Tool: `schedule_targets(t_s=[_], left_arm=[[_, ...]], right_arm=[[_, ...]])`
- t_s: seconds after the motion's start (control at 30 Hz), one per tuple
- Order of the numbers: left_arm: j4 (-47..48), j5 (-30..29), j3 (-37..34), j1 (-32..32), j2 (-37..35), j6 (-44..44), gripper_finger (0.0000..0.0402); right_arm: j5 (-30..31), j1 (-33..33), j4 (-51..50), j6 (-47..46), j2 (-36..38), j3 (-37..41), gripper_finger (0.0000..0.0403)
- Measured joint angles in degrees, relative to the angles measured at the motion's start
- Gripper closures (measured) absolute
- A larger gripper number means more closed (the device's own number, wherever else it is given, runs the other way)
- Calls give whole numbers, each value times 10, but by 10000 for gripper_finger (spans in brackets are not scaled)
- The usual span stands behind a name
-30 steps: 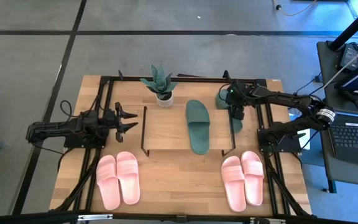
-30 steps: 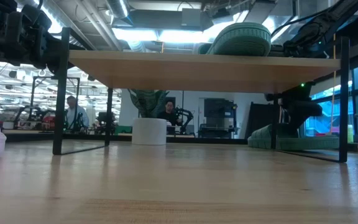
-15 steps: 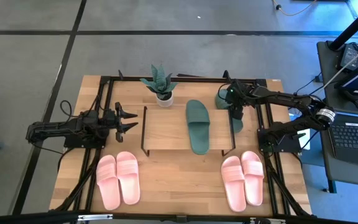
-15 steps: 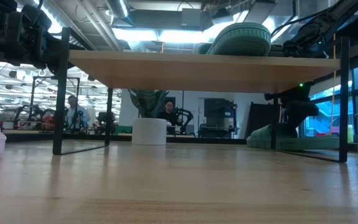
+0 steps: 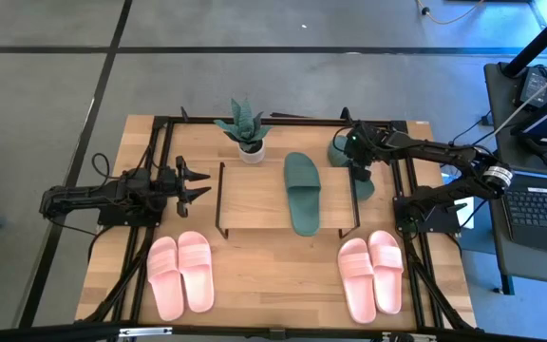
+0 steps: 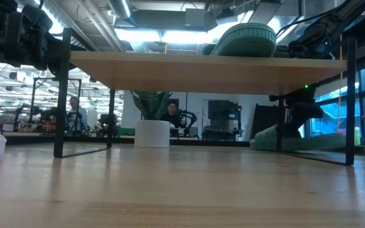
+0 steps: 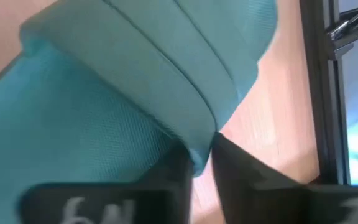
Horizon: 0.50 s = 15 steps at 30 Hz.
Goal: Pick and place slides into the shelf
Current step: Put the blue slide on the shelf
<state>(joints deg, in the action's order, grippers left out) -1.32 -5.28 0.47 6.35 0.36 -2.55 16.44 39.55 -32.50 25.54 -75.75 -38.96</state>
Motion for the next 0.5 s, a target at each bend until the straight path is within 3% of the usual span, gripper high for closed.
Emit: schedule_targets(t_s=[0.13, 0.3, 0.5], left_arm=[[0, 0, 0, 0, 0, 0, 235], [0, 0, 0, 0, 0, 0, 235], [0, 0, 0, 0, 0, 0, 235]], right_arm=[[13, 0, 0, -18, 0, 0, 385], [110, 0, -22, -47, 10, 0, 386], [180, 0, -85, -110, 45, -37, 386]])
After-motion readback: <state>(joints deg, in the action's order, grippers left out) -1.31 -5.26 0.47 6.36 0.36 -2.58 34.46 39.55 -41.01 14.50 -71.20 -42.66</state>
